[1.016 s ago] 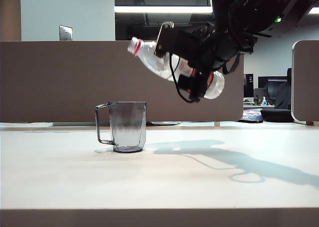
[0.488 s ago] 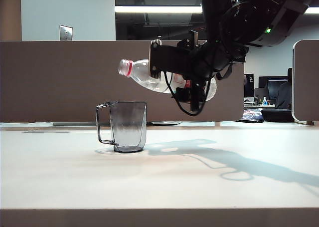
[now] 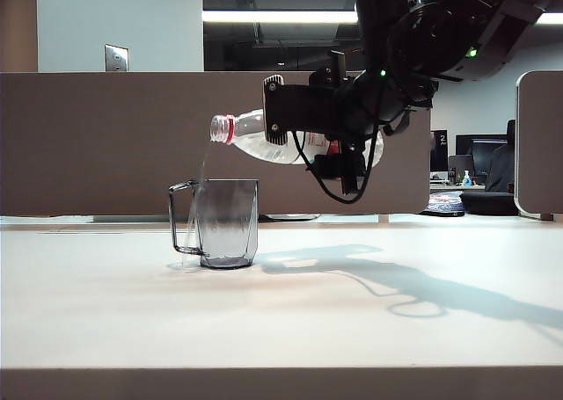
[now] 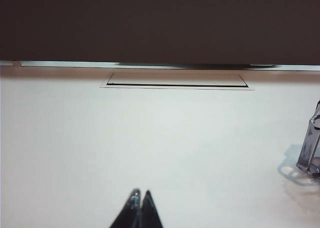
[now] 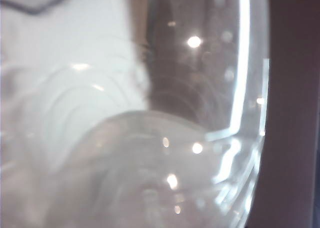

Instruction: Pick up the mineral water bottle on the table and pour water into the mug until it's half full.

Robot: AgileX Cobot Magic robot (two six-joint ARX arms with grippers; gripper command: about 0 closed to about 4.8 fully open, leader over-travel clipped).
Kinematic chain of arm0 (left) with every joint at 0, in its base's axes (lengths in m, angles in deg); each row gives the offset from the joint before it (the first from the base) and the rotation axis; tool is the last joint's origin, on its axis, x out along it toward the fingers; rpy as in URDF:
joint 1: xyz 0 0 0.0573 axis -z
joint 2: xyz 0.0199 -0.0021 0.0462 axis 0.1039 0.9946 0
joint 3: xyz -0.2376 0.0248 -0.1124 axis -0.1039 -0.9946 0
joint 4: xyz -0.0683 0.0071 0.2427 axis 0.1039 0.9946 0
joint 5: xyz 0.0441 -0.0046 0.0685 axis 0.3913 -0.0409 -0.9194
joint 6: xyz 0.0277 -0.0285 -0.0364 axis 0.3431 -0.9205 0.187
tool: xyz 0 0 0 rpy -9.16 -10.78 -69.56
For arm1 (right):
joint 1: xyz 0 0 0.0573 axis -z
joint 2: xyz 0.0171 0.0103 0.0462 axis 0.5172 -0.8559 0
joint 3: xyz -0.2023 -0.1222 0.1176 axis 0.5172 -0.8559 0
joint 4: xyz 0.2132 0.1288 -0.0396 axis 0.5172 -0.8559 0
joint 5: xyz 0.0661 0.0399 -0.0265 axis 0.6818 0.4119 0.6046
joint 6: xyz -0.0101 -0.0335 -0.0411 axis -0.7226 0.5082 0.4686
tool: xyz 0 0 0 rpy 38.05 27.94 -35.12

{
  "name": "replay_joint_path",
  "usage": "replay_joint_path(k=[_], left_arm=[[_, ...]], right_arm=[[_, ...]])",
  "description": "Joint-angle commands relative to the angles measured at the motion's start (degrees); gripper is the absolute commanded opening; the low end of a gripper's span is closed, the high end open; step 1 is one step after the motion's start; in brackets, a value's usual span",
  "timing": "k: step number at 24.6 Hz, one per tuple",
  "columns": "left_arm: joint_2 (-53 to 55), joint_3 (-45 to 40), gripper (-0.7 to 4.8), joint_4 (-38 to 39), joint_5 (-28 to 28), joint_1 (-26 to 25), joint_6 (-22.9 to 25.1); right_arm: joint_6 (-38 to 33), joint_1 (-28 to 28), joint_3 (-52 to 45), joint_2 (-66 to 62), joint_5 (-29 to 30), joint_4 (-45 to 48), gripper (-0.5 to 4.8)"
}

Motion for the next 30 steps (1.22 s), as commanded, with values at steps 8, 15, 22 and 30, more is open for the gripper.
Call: replay_joint_path(k=[8,15,22,30], left_arm=[[0.00,0.17,-0.05,-0.59,0.22,-0.04,0.02],[0.00,0.17,-0.05,-0.57,0.24,-0.04,0.02],[0.00,0.17,-0.05,-0.57,0.22,-0.02,0.02],[0.00,0.17,-0.05,-0.57,0.24,-0.04,0.02]], right_arm=[[-4.57,0.35,0.66,0.02,-2.40,3.80,3.54],[-2.64,0.98,0.70,-1.75,-3.41,4.59,3.53],[1.77,1.51,2.14,-2.67,-3.76,4.83,3.53],[6.43,1.75,3.58,-2.67,-3.63,5.53,3.44]])
